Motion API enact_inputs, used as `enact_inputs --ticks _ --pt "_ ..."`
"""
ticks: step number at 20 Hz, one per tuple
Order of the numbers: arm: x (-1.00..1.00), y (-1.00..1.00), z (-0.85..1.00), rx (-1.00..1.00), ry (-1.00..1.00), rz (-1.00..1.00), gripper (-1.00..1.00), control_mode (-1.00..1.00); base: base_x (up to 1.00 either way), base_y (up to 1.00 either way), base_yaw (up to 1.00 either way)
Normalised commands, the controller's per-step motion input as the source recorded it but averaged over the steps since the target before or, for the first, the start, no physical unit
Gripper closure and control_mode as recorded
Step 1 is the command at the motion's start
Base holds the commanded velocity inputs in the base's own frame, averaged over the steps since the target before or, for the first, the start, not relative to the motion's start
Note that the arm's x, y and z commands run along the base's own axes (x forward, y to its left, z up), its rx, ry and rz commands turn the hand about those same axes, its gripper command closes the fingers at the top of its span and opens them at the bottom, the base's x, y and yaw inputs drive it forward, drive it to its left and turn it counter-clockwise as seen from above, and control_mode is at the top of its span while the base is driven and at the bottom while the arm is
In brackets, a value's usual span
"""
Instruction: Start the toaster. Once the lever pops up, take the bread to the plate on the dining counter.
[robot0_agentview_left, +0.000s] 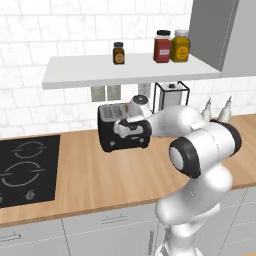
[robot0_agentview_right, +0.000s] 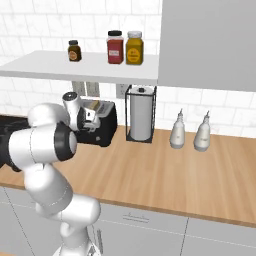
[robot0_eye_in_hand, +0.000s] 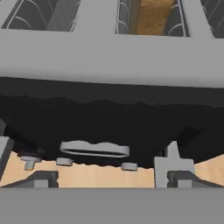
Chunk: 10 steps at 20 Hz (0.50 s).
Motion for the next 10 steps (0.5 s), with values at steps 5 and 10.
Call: enact_inputs --ticks 5,10 --pt "-0.37 -0.06 -0.28 0.0 -0.05 -0.07 -1.0 -1.0 0.0 0.0 0.0" --pt "0.46 -0.01 -0.19 0.0 0.0 -0.04 -1.0 -1.0 0.0 0.0 0.0"
